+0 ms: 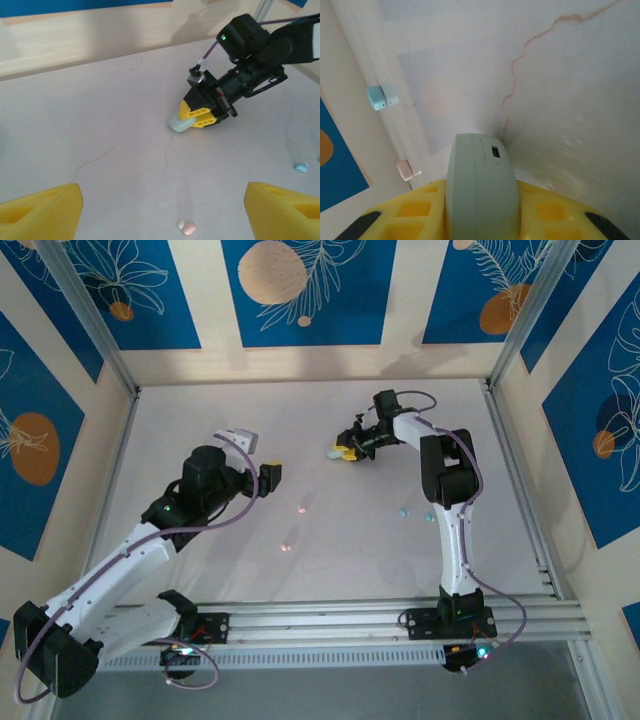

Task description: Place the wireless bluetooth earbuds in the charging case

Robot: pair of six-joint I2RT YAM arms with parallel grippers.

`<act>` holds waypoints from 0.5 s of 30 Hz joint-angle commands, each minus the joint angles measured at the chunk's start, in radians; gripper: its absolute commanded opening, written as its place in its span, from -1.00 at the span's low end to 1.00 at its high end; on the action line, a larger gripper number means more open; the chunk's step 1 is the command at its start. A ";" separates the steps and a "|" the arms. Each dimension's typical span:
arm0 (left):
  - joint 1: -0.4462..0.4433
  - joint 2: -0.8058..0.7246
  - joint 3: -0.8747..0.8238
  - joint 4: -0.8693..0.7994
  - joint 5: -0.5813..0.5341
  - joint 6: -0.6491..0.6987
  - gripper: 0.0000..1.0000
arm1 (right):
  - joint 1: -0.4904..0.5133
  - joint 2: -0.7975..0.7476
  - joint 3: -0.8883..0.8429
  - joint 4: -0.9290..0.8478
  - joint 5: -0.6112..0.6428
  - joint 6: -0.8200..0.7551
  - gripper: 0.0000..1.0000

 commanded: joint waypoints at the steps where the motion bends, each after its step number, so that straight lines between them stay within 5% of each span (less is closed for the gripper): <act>1: 0.015 0.004 0.033 -0.032 -0.022 -0.032 0.67 | 0.001 0.017 0.016 -0.098 0.067 -0.054 -0.34; 15: 0.041 0.062 0.058 -0.061 -0.014 -0.095 0.67 | -0.023 -0.094 0.021 -0.213 0.204 -0.141 0.03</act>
